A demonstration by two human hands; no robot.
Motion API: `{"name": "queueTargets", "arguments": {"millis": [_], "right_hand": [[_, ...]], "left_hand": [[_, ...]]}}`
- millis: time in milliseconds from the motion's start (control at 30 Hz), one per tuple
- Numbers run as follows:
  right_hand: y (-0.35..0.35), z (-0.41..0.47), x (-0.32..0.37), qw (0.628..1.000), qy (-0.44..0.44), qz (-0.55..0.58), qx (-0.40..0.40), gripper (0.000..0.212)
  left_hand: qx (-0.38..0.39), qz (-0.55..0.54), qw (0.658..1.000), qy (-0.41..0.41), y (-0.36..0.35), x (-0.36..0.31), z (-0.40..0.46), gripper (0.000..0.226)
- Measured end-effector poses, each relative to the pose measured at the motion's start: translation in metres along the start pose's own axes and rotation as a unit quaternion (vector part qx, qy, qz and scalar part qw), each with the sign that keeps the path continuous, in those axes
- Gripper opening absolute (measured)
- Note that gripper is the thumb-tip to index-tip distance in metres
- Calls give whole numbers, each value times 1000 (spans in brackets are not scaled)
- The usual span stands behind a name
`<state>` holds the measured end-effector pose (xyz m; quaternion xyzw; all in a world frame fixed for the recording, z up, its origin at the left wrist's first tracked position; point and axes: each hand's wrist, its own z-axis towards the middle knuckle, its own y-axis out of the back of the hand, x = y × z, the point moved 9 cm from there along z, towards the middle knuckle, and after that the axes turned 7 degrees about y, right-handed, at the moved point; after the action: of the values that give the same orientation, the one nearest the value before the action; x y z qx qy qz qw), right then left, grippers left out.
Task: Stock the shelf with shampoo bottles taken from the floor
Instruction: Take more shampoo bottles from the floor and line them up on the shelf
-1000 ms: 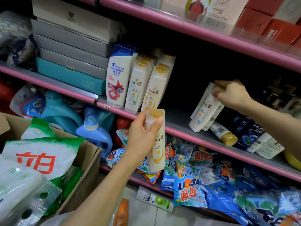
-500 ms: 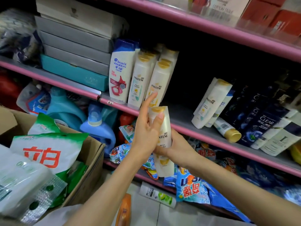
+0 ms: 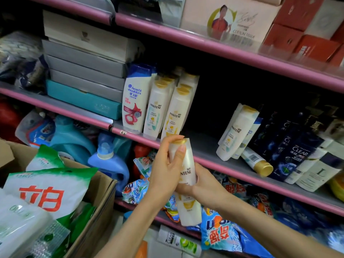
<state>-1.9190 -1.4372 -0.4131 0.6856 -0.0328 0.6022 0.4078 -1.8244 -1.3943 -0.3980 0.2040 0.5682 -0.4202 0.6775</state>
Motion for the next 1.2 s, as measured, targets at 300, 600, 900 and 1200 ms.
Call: {"name": "queueTargets", "arguments": {"millis": [300, 600, 900, 1200], "right_hand": [[94, 46, 11, 963, 55, 76, -255, 43], [107, 99, -25, 959, 93, 21, -266, 42], [161, 101, 21, 951, 70, -84, -289, 75], [176, 234, 92, 951, 65, -300, -46, 56]], "left_hand": [[143, 75, 975, 154, -44, 39, -2, 41], [-19, 189, 976, 107, -19, 39, 32, 65], [-100, 239, 965, 45, -11, 39, 56, 66], [-107, 336, 934, 62, -5, 44, 65, 82]]}}
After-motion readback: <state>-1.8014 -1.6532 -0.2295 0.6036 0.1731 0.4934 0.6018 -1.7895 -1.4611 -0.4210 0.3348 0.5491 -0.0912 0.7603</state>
